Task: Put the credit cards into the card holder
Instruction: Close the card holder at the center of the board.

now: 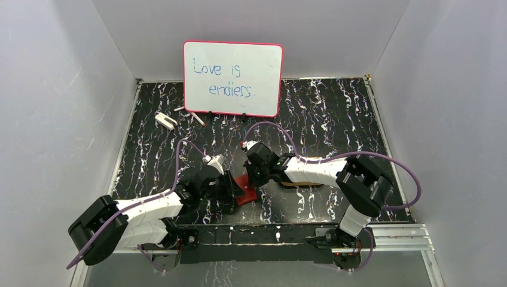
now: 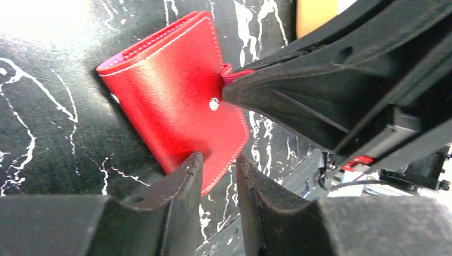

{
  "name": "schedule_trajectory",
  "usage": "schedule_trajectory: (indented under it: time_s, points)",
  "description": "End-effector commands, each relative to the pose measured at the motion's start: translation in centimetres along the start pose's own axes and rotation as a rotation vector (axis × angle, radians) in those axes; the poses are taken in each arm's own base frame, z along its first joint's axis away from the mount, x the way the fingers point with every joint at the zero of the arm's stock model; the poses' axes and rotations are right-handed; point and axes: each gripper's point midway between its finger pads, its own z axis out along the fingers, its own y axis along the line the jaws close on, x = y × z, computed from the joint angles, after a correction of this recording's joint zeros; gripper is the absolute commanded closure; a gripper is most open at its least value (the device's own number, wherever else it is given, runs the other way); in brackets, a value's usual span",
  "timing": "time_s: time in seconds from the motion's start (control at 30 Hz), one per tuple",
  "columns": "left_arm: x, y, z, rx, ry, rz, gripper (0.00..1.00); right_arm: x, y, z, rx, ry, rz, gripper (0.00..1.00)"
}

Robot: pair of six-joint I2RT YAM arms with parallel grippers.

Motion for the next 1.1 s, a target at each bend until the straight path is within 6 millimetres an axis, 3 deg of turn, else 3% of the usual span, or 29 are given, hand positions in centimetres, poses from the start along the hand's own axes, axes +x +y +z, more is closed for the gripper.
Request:
schedule_trajectory:
  time_s: [0.0, 0.17, 0.3, 0.6, 1.07]
  points:
    - [-0.5, 1.5, 0.5, -0.07, -0.034, 0.009, 0.74, 0.4, 0.0, 0.3, 0.001, 0.02, -0.005, 1.0]
    - [-0.7, 3.3, 0.4, -0.171, -0.053, -0.006, 0.89, 0.0, 0.3, -0.1, -0.002, 0.012, 0.033, 1.0]
    - [-0.8, 4.2, 0.2, -0.219, -0.061, -0.008, 1.0, -0.2, 0.7, -0.5, -0.008, 0.001, 0.075, 0.91]
    - [-0.7, 5.2, 0.1, -0.272, -0.058, 0.0, 1.0, -0.9, 0.5, -1.6, -0.027, -0.056, 0.16, 0.76]
    - [-0.7, 5.2, 0.3, -0.28, -0.046, 0.005, 1.0, -2.4, 0.6, -3.9, -0.078, -0.126, 0.214, 0.62]
